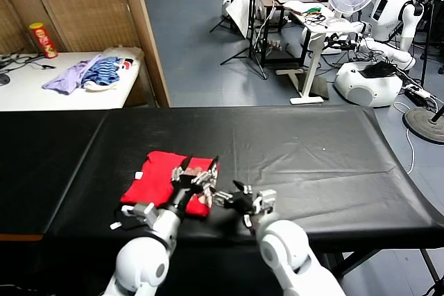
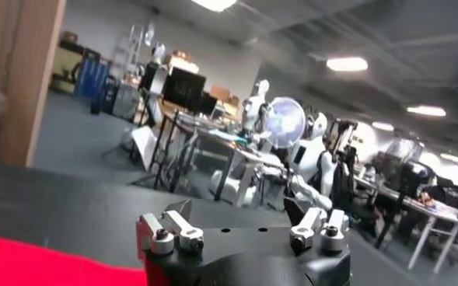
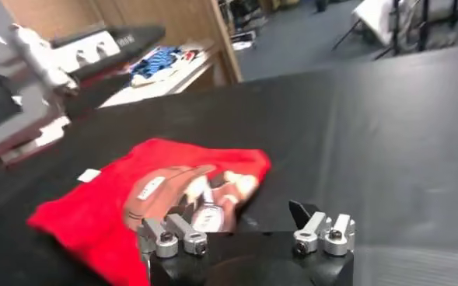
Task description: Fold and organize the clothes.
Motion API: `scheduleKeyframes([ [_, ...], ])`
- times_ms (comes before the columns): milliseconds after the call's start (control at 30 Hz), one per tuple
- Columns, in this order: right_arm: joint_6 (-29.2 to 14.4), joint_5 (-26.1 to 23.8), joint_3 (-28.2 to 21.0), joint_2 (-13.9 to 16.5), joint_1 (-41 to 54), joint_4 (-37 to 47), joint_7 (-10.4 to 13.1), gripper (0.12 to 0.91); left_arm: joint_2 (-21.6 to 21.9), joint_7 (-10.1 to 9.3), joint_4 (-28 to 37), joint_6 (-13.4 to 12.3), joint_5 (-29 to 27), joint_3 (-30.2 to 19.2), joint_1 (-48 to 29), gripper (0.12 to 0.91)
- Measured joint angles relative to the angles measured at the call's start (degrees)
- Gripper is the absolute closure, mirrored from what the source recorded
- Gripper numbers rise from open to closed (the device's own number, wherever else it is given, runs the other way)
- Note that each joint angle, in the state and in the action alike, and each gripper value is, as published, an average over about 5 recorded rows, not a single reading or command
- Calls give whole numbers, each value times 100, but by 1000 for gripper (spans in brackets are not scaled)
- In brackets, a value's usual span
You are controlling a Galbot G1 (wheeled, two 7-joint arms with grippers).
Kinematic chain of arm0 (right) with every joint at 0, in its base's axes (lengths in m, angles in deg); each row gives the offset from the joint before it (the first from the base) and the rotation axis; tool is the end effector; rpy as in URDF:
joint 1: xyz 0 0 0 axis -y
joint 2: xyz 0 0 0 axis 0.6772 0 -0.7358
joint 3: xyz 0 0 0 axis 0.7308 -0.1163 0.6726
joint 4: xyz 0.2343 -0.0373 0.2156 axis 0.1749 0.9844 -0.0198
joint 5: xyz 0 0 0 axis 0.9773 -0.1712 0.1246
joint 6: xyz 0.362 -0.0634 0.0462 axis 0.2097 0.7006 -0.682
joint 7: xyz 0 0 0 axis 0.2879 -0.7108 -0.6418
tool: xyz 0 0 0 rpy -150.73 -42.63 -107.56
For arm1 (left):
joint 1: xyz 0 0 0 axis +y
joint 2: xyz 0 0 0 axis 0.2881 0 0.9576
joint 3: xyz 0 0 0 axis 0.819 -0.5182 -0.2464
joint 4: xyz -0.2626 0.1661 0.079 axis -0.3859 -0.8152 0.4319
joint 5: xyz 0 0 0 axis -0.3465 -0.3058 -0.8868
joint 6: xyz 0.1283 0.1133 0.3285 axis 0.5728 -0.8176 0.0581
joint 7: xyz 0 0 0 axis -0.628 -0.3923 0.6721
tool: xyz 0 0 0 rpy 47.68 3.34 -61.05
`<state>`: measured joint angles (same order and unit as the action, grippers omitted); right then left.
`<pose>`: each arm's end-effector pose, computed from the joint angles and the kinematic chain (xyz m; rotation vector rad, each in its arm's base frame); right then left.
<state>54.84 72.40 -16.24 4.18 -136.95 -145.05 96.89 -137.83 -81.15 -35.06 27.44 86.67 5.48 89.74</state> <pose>0.3011 0.1018 -0.2407 0.6327 -2.5414 -0.2840 0.2598 -0.0403 -0.2306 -0.5194 -2.9966 0.4560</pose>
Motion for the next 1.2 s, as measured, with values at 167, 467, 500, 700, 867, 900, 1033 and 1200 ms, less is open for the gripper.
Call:
scheduleKeyframes([
  [167,-128,-53,-89,-100,55,366,-34,443,97,-87,-125,-51,0,109,146,232],
  [467,-833,-963,-34,-39,245,845,-516,881,198,-237,-195,-195,-24,215,303,232],
  [500,-949,-1119,-9,-14,249,888,-581,899,214,-246,-187,-216,-43,224,319,232],
  [700,-1482,-1578,163,184,94,830,-846,867,325,-285,-83,-399,-303,245,421,232],
  [867,-1921,-1876,359,328,-269,402,-748,618,469,-396,30,-609,-387,289,548,232],
  [900,-2013,-1943,408,352,-366,294,-710,568,508,-429,46,-640,-372,308,577,232],
  [1033,-2392,-2195,642,424,-835,-157,-553,356,687,-659,45,-645,-340,397,726,232],
  [1200,-2891,-2448,909,467,-1623,-665,-261,234,920,-884,-126,-607,-316,551,1042,232],
])
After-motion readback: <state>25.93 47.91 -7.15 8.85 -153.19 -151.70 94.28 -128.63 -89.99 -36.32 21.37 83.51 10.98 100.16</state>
